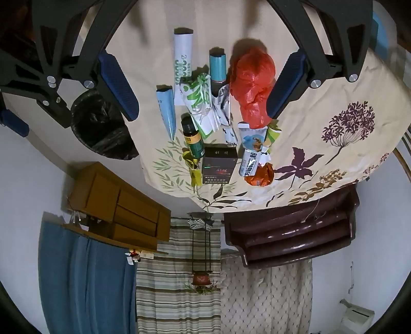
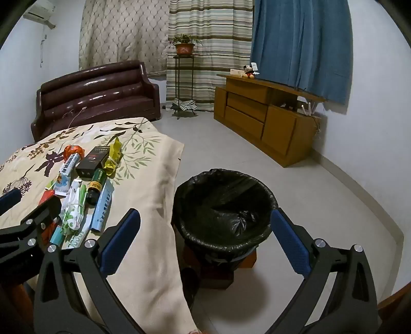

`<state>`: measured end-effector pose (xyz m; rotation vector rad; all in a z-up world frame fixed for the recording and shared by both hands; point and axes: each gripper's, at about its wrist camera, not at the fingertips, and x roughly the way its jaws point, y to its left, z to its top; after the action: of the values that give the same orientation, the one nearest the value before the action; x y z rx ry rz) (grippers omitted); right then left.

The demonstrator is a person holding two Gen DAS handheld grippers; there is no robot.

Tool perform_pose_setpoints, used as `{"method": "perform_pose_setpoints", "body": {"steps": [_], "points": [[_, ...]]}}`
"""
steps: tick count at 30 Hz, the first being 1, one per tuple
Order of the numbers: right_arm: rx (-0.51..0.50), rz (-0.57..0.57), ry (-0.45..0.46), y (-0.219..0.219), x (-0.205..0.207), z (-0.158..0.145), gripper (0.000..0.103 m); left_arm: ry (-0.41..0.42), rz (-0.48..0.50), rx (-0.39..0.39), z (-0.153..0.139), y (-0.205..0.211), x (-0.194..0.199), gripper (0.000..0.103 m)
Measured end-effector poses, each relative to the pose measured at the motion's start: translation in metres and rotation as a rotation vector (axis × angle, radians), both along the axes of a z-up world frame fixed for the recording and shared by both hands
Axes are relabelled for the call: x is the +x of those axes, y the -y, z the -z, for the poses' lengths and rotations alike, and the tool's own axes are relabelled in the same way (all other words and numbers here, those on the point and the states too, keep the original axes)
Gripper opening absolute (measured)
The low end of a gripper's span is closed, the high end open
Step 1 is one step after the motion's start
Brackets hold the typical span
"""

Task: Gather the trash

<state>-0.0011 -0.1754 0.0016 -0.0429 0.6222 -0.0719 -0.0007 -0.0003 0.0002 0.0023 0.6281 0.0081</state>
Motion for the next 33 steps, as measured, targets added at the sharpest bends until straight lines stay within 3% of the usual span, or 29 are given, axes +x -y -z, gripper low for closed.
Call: {"method": "perform_pose_setpoints", "body": {"steps": [33], "points": [[0.007,0.012,0.012,0.0084,-0.0026,-0.0072,0.099,-0.003,-0.007,0.007,-0.0036,-0.0028,-0.0050,0.097]]}}
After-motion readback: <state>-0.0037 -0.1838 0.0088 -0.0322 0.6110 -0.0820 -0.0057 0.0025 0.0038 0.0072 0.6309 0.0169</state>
